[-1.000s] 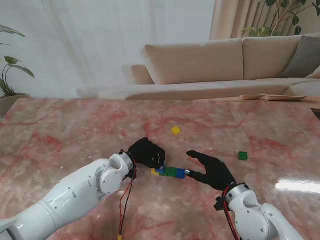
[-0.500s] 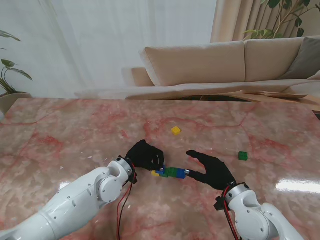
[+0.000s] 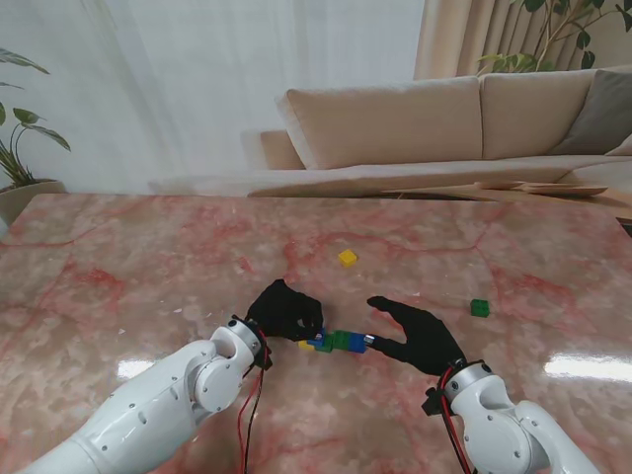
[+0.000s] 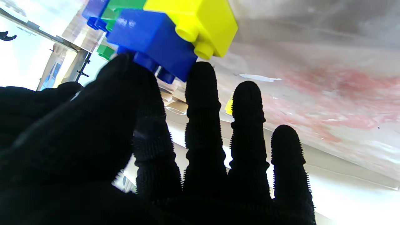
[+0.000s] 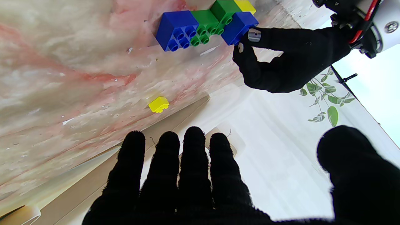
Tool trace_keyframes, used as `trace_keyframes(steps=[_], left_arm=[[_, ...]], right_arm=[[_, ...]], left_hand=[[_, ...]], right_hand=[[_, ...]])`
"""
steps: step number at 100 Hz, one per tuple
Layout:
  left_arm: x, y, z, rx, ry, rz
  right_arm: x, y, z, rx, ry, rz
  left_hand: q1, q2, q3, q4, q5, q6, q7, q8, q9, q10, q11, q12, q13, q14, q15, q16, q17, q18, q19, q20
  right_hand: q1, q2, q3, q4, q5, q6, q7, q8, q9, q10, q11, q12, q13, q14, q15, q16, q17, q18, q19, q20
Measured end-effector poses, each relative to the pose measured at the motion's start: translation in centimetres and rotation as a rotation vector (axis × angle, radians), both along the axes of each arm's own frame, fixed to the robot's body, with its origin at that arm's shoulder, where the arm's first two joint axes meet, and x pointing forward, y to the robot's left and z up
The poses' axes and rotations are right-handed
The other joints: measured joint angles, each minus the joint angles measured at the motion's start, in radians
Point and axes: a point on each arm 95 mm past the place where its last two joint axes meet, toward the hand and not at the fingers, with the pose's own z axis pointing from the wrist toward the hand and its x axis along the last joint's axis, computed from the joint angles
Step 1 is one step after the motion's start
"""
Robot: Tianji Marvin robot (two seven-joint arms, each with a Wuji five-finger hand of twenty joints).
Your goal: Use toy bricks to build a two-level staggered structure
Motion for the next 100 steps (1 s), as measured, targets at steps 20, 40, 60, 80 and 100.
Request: trace_keyframes(steps=[20, 40, 60, 80, 100], left_arm=[[-0.3, 0.0, 0.1, -0.006, 0.001, 0.009], [-0.5, 0.0, 0.3, -0.007, -0.007, 0.019], [-0.8, 0.1, 1.0, -0.019, -0.014, 0.035], [-0.8, 0.1, 1.4, -0.022, -0.021, 0.032], [-0.8, 0.1, 1.5, -0.028, -0.028, 0.034]], right_arm=[[0.0, 0.0, 0.1, 0.001, -0.002, 0.001], [0.1, 0.0, 0.2, -0.001, -0.007, 0.0], [0.2, 0.2, 0.4, 0.0, -0.018, 0.002], [0.3, 0.3, 0.4, 0.002, -0.018, 0.004], [0.3, 0.4, 0.4, -0.001, -0.02, 0.005]], left_hand=[[0.011, -0.001, -0.003, 0.0, 0.0, 0.022, -0.013, 0.013, -0.011, 0.0, -0.003, 0.0, -0.039, 0.0, -0.017, 0.0, -0.009, 0.0, -0.014, 0.0], [0.025, -0.004, -0.005, 0.028, 0.0, 0.077, -0.036, 0.016, -0.019, -0.006, -0.006, 0.001, -0.037, 0.0, -0.025, -0.005, -0.019, 0.0, -0.021, 0.0], [0.025, -0.004, -0.005, 0.029, -0.009, 0.081, -0.049, 0.026, -0.054, -0.018, -0.021, 0.006, -0.044, 0.0, -0.026, -0.014, -0.025, 0.0, -0.04, -0.006], [0.025, -0.004, -0.005, 0.029, -0.01, 0.089, -0.061, 0.028, -0.069, -0.019, -0.007, 0.006, -0.068, 0.0, -0.039, -0.018, -0.033, 0.0, -0.043, -0.009], [0.025, -0.004, -0.005, 0.029, -0.032, 0.091, -0.074, 0.037, -0.084, -0.02, 0.003, -0.012, -0.068, 0.0, -0.039, -0.025, -0.035, 0.0, -0.063, -0.01]], right_hand=[[0.0, 0.0, 0.0, 0.0, 0.0, 0.0, 0.0, 0.0, 0.0, 0.0, 0.0, 0.0, 0.0, 0.0, 0.0, 0.0, 0.0, 0.0, 0.0, 0.0], [0.0, 0.0, 0.0, 0.0, 0.0, 0.0, 0.0, 0.0, 0.0, 0.0, 0.0, 0.0, 0.0, 0.0, 0.0, 0.0, 0.0, 0.0, 0.0, 0.0], [0.0, 0.0, 0.0, 0.0, 0.0, 0.0, 0.0, 0.0, 0.0, 0.0, 0.0, 0.0, 0.0, 0.0, 0.0, 0.0, 0.0, 0.0, 0.0, 0.0], [0.0, 0.0, 0.0, 0.0, 0.0, 0.0, 0.0, 0.0, 0.0, 0.0, 0.0, 0.0, 0.0, 0.0, 0.0, 0.0, 0.0, 0.0, 0.0, 0.0], [0.0, 0.0, 0.0, 0.0, 0.0, 0.0, 0.0, 0.0, 0.0, 0.0, 0.0, 0.0, 0.0, 0.0, 0.0, 0.0, 0.0, 0.0, 0.0, 0.0]])
